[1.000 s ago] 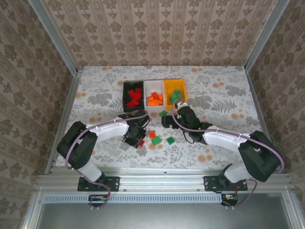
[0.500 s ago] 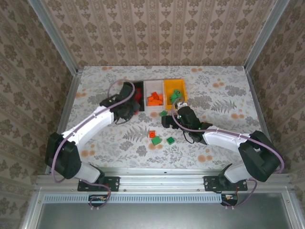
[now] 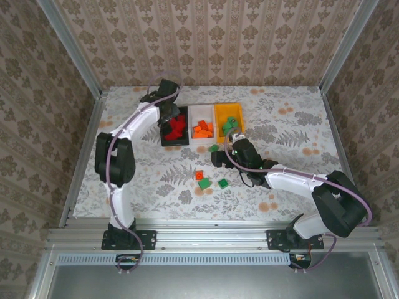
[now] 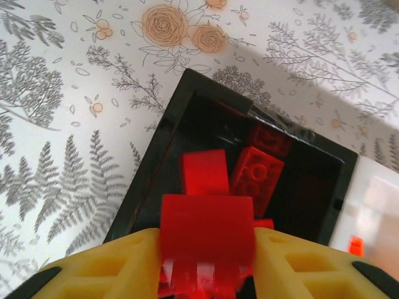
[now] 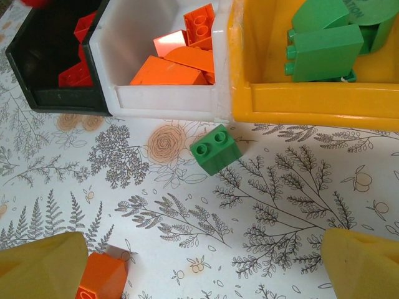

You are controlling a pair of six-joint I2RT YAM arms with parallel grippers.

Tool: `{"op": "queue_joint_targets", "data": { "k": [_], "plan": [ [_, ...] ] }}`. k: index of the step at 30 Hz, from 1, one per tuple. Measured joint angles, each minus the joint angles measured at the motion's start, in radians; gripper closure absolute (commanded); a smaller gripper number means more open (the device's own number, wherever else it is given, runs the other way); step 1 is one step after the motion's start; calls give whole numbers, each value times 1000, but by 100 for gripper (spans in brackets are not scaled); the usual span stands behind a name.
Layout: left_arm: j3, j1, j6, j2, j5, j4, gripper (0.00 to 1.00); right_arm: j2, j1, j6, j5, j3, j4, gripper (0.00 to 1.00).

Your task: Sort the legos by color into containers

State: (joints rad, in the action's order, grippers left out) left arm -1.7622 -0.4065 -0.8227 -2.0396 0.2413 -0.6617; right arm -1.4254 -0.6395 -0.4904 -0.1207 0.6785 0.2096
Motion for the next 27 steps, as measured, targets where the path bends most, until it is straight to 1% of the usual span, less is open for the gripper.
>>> {"op": "queue_joint_targets", "data": {
  "k": [4,5,10,13,15,17,18,19,20,23,27],
  "plan": [
    [-92,-2,61,-80,19,-49,52,0,0,0,0,0,0,2],
    [-105,-3,72,-88,26,-62,49,0,0,0,0,0,0,2],
    [-110,-9,109,-69,41,-87,44,0,0,0,0,0,0,2],
    [-45,-19,138,19,49,-79,39,0,-14,4,-5,0,0,3],
    [40,-40,159,138,56,-65,34,-3,-46,14,-27,4,-8,3],
    [125,-62,176,264,54,-43,19,-27,-95,19,-58,36,-37,3],
    [177,-75,186,337,43,-24,10,-55,-122,17,-74,67,-57,4],
    [224,-80,196,399,27,-8,3,-81,-140,14,-86,95,-71,4],
    [272,-79,205,461,3,4,0,-120,-166,8,-100,134,-88,4],
    [388,-28,214,578,-93,37,0,-207,-231,-9,-147,225,-139,2],
    [503,63,203,608,-263,57,0,-292,-298,-21,-206,325,-230,2]
  ]
}}
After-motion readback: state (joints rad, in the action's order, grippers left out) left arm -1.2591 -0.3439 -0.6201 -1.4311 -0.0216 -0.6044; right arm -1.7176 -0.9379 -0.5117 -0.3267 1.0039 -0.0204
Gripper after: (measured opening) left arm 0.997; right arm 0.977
